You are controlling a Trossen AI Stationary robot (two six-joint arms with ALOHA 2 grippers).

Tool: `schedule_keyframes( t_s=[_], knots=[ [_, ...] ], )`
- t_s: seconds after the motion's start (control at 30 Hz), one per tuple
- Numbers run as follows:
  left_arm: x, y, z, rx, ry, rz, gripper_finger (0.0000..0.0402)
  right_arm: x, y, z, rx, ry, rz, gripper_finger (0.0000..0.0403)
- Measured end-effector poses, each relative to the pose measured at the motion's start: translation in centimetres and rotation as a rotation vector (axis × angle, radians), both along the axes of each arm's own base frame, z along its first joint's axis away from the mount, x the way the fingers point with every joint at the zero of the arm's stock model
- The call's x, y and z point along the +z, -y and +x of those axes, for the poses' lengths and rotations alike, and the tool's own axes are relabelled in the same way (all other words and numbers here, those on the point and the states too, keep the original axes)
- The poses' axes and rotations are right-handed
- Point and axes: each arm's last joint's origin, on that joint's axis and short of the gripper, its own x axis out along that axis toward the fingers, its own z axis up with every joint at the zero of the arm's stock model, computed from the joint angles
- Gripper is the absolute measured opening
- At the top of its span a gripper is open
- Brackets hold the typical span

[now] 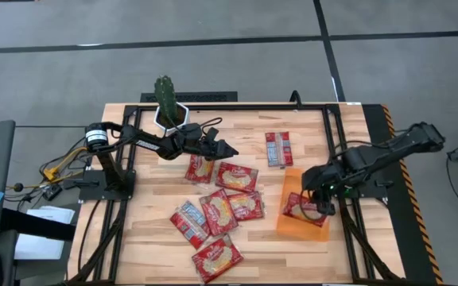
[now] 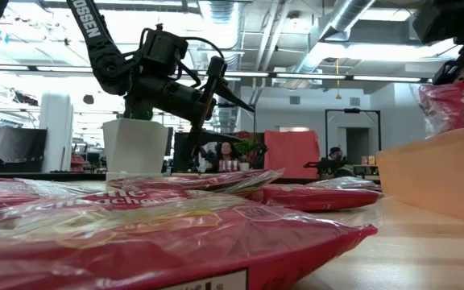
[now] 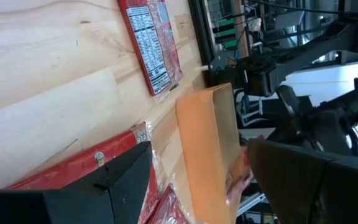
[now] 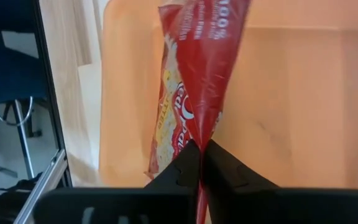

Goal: Sort popcorn bags into baskets
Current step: Put the popcorn bag into the orange bin

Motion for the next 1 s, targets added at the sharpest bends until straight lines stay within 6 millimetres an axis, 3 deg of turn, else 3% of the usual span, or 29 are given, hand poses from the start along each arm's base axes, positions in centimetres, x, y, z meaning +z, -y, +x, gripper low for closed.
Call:
schedule_keyframes(
  t_s=[0.3, 0.6, 0.7, 0.83, 1.0],
  knots=[
    [0.0, 0.0, 0.0, -0.009, 0.001, -0.001, 0.0253, -1.5, -1.4, 1.4, 0.049, -0.067, -0.020, 0.0070],
    [0.5, 0.1, 0.0, -0.093, 0.055, 0.000, 0.0253, -1.2, -1.1, 1.5, 0.028, -0.042, -0.007, 0.0172],
    [2.0, 0.1, 0.3, -0.161, 0.135, 0.014, 0.0253, -0.4, -0.3, 1.3, -0.011, 0.005, 0.004, 0.0201],
    [5.5, 0.4, 0.8, -0.267, 0.199, 0.048, 0.0253, 1.4, 1.3, 0.9, -0.111, 0.111, -0.014, 0.0218],
    [9.5, 1.6, 0.0, -0.378, 0.045, 0.099, 0.0253, 3.2, 3.5, 0.7, -0.278, 0.270, -0.068, 0.0215]
  ],
)
